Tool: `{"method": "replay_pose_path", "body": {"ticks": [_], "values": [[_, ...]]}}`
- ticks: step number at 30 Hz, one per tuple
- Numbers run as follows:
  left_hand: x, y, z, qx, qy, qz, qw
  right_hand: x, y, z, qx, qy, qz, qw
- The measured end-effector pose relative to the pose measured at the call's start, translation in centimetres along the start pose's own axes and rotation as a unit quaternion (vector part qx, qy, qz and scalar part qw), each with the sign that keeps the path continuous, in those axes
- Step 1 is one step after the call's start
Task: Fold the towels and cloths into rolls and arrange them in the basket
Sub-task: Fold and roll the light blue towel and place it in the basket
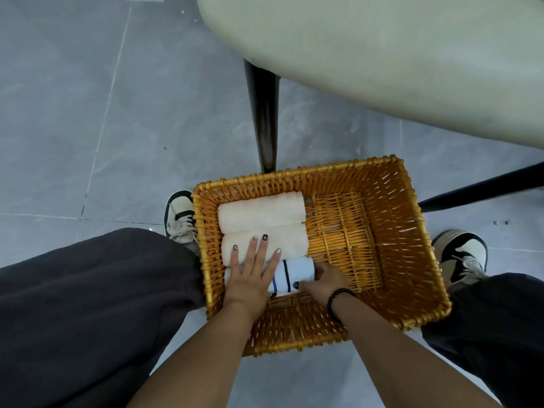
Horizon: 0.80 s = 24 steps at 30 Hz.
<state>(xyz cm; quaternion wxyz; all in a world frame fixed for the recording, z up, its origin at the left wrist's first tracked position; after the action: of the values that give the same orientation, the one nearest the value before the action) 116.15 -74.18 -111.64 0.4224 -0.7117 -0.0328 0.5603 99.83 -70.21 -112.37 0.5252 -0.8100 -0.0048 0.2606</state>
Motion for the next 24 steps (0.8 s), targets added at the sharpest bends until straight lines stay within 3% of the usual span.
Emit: {"method": "replay_pose_path", "body": {"ticks": [5,16,24], "values": [[-0.6,-0.7,-0.5,0.023,0.009,0.024,0.999,-0.2,-0.7,-0.4,-0.010,-0.026,-0.021,0.999],[-5.3,-2.0,-0.3,0.042,-0.004,0.035,0.999,-1.5,-2.5,-1.1,-0.024,-0.080,0.012,0.996],[-12.7,-5.1,-1.5,0.078,-0.050,0.088,0.992,-7.3,-7.4,-4.7,-0.097,0.037,0.069,0.992]]}}
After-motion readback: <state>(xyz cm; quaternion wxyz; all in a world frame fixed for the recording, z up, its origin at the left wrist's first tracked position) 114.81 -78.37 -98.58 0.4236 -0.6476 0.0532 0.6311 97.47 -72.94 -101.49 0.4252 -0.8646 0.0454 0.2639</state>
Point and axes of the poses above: each hand's wrist, its own y-axis towards the middle knuckle, its own x-axis out of the palm, z = x × y, the point moved 6 cm from there along y, towards the middle knuckle, and after that the axes turned 3 degrees about -y, right-handed, at the moved point
